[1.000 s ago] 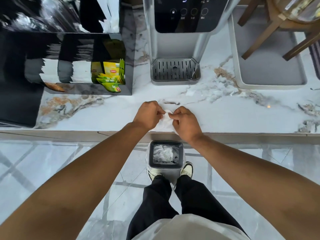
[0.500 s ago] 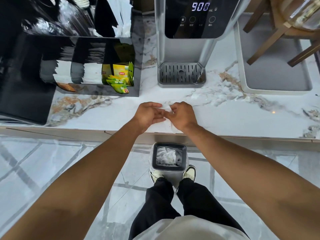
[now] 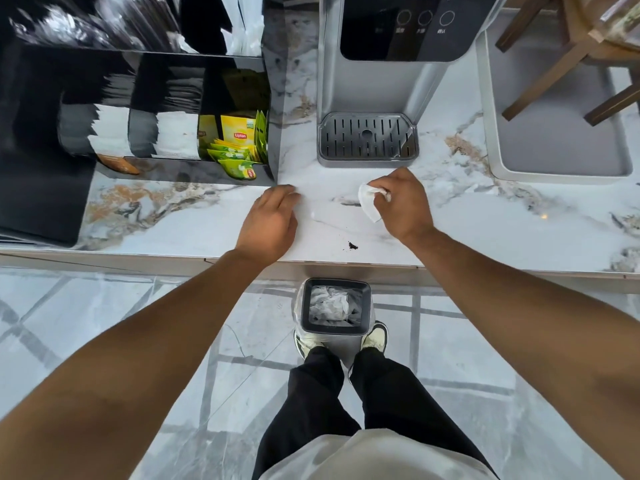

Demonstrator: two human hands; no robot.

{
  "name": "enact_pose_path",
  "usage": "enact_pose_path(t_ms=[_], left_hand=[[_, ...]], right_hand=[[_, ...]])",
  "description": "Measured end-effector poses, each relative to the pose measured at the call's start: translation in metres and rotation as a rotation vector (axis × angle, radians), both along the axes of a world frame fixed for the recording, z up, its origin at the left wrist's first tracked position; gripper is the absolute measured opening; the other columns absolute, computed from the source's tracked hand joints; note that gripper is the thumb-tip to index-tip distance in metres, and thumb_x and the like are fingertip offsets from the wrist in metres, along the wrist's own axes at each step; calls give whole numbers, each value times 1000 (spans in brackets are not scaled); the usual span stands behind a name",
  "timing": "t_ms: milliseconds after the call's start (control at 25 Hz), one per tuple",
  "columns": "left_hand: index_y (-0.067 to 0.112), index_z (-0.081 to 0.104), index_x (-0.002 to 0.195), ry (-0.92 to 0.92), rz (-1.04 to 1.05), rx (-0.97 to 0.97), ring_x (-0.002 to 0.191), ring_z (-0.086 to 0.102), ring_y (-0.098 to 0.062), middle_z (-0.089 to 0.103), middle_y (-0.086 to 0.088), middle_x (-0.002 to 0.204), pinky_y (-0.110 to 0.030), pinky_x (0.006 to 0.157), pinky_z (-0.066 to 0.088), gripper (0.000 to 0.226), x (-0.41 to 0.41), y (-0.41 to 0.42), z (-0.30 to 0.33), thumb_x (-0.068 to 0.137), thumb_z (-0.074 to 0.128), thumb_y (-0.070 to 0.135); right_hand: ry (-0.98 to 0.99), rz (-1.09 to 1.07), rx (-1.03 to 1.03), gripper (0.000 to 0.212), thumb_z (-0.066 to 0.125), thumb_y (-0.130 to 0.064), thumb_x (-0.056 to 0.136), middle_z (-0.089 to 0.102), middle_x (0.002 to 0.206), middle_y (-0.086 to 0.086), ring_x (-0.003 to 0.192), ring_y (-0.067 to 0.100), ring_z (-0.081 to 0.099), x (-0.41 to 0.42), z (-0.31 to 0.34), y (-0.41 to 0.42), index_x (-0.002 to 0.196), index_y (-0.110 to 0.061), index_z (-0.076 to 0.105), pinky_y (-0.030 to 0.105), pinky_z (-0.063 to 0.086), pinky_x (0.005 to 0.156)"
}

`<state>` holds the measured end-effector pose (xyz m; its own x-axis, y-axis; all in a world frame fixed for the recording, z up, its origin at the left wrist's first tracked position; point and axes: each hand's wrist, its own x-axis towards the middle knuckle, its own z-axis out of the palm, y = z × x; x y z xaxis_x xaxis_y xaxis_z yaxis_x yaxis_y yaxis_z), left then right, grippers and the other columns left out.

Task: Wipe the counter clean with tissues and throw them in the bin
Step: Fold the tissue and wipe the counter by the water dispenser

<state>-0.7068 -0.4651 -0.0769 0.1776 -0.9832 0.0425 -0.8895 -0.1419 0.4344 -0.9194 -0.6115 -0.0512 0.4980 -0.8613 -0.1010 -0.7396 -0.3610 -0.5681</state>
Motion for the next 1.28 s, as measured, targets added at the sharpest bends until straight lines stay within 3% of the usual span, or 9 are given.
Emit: enact_pose_path(t_ms=[120,240,400,520,640,840,1080,1200,1280], left_hand=[[-3,49,135,-102,-53,6,138,39,-37,46,-21,146,-48,116,33,41,6,-2,-10,94,49,5],[-3,50,135,-89,-73,-18,140,38,-35,45,-20,148,-46,117,31,41,12,0,-21,96,45,11],[-2,51,134,-46,-98,-30,140,39,-35,46,-19,148,-48,116,33,45,17,2,-24,91,43,5],[-3,52,134,-18,-97,-26,140,39,-35,46,-20,148,-49,116,33,46,17,0,-23,88,46,-2],[-4,52,134,-7,-86,-31,141,38,-35,45,-20,148,-49,117,32,45,15,4,-22,90,46,-4],[-3,52,135,-7,-85,-31,141,38,-34,45,-20,148,-49,117,32,44,15,3,-23,91,45,-3],[-6,53,133,-9,-87,-53,139,40,-37,46,-22,147,-50,116,33,42,15,4,-23,92,44,-4],[-6,52,134,-16,-85,-49,139,39,-38,46,-24,146,-51,116,34,42,13,3,-20,92,44,-5],[-6,52,134,-15,-82,-50,140,39,-38,46,-23,147,-52,116,34,42,12,4,-20,92,43,-5]], right_hand=[[79,90,-63,33,56,3,87,61,105,12,100,31,56,-7,-11,2,110,-12,73,31,45,97],[34,196,-87,34,57,5,86,63,102,11,99,31,57,-7,-20,12,112,-12,73,30,44,95],[-59,339,-33,31,61,8,87,65,100,14,94,34,59,-9,-22,26,107,-10,75,37,50,89],[-61,394,-7,28,62,8,87,66,98,13,92,32,59,-12,-22,40,103,-11,77,34,49,85],[-85,394,74,30,61,11,85,66,97,11,92,32,60,-10,-13,36,99,-10,78,33,49,85],[-65,310,-50,34,57,13,83,66,99,15,94,37,58,28,-11,4,99,-9,78,38,49,86],[-123,711,23,32,61,14,79,69,96,12,88,31,58,36,-13,30,93,-9,78,36,50,81],[-39,884,104,33,61,13,81,69,96,5,90,24,60,32,-8,27,89,-13,79,39,50,84],[-25,840,167,35,58,14,80,69,96,5,91,23,60,32,-6,15,90,-14,79,39,50,86]])
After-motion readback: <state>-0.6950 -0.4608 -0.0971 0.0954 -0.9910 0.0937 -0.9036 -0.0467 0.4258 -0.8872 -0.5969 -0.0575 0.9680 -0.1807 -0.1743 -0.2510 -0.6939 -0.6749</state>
